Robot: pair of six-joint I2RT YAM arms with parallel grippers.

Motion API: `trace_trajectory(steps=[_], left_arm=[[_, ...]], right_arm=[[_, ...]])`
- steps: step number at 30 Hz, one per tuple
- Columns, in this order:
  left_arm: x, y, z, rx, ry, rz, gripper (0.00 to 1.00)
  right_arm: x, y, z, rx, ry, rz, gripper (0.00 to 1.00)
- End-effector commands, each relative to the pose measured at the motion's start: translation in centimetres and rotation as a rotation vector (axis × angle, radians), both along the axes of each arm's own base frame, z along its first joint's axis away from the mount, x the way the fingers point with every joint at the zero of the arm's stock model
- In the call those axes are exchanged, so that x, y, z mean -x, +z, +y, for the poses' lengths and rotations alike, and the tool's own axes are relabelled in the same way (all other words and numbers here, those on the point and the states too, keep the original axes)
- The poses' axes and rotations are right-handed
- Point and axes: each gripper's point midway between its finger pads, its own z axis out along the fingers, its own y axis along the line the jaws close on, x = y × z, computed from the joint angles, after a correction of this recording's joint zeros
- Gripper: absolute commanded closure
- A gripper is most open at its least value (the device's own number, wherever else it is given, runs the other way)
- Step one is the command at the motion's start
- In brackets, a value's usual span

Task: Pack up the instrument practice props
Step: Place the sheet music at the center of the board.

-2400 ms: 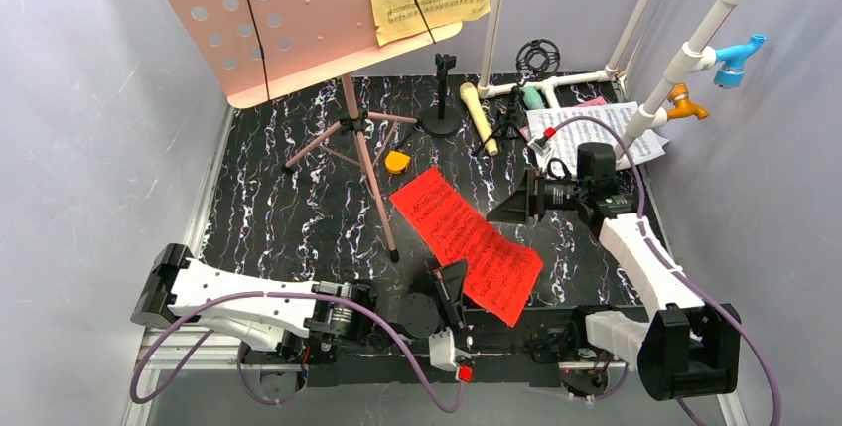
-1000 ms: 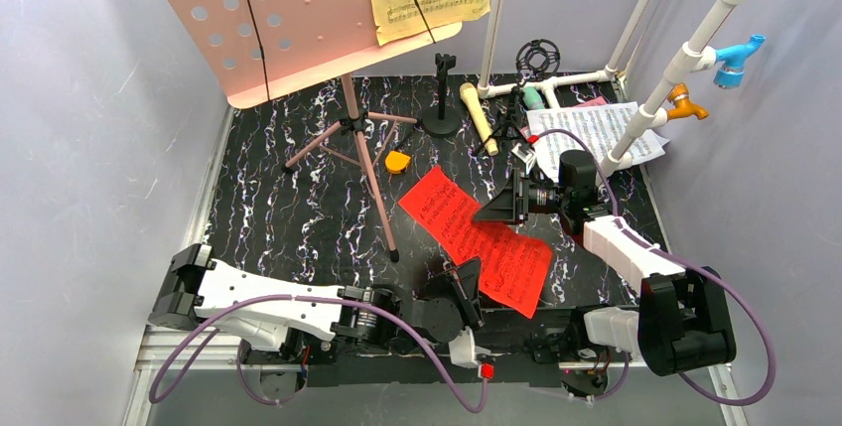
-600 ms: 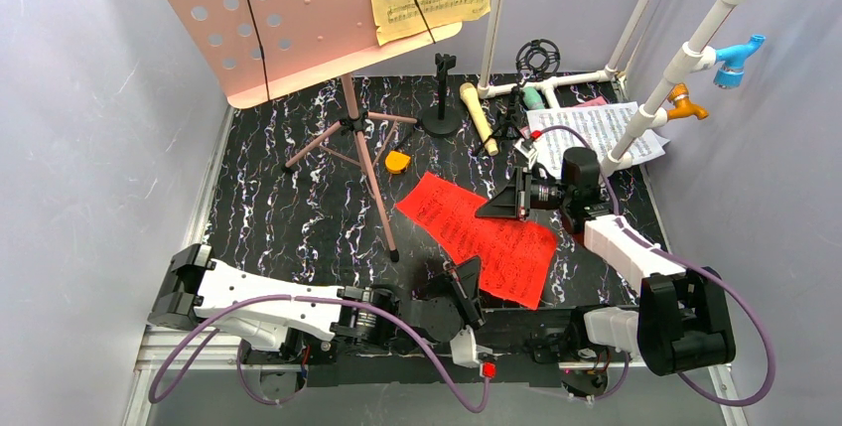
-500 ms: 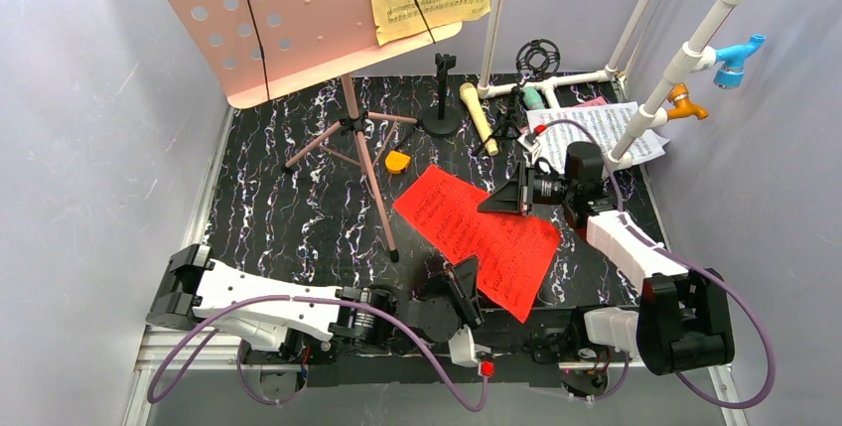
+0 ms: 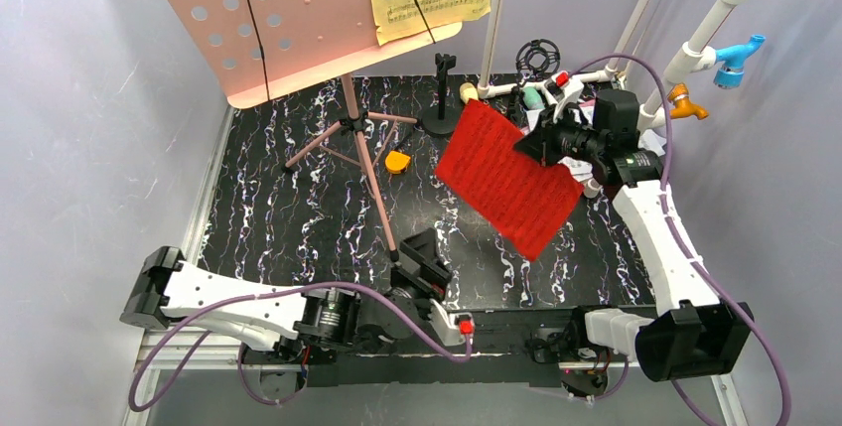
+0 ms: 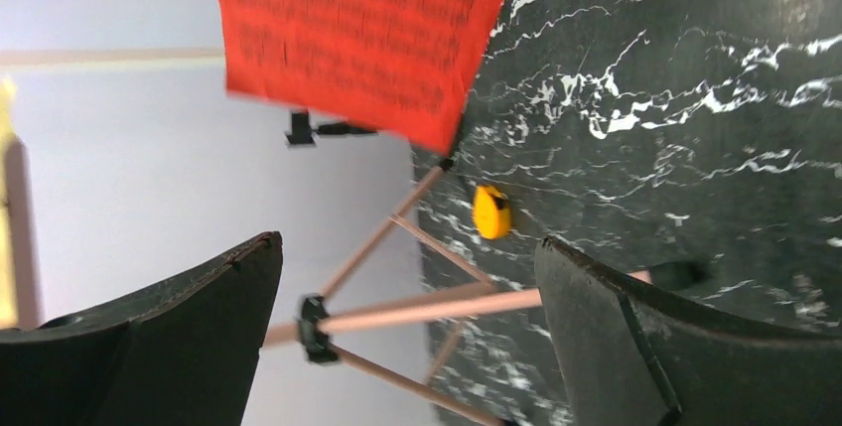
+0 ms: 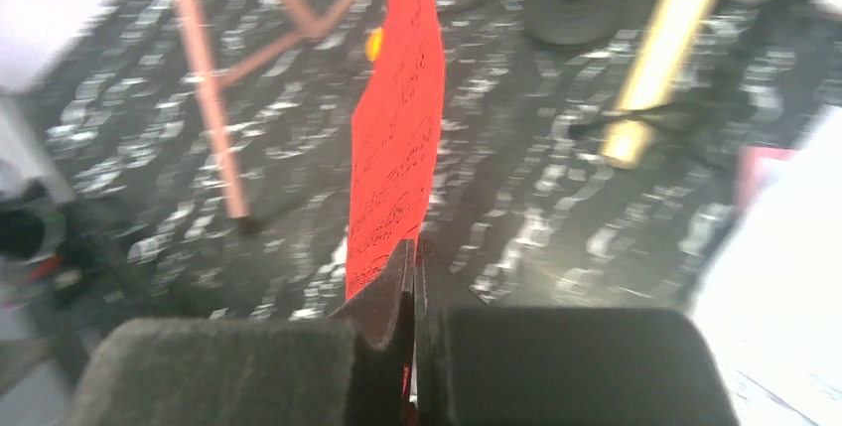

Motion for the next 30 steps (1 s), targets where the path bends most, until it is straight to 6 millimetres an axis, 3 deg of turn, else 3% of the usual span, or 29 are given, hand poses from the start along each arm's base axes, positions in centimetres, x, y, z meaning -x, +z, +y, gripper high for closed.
trace_trajectory(steps=[1, 8, 14, 20, 30], left_arm=[[2.8, 0.5, 2.1, 0.328, 0.088, 0.259, 0.02], [2.7, 0.0, 4.5, 0.729, 0.183, 0.579, 0.02], [2.8, -1.0, 4.9, 0.814, 0.216, 0.662, 0.02], [2.9, -1.8, 4.5, 0.825, 0.253, 0.685, 0.02], [3.0, -3.2, 5.3, 0.872, 0.332, 0.76, 0.02]], right_arm=[[-3.8, 1.5, -6.7, 0.33, -0.287, -0.236, 0.99], [-6.7, 1.9, -12.6, 0.538, -0.567, -0.321, 0.99], [-9.2, 2.4, -16.4, 0.615, -0.797, -0.379, 0.99], [-11.7, 3.3, -17.7, 0.605, -0.929, -0.417, 0.99], [-15.5, 5.1, -18.3, 0.406, -1.065, -0.405, 0.99]])
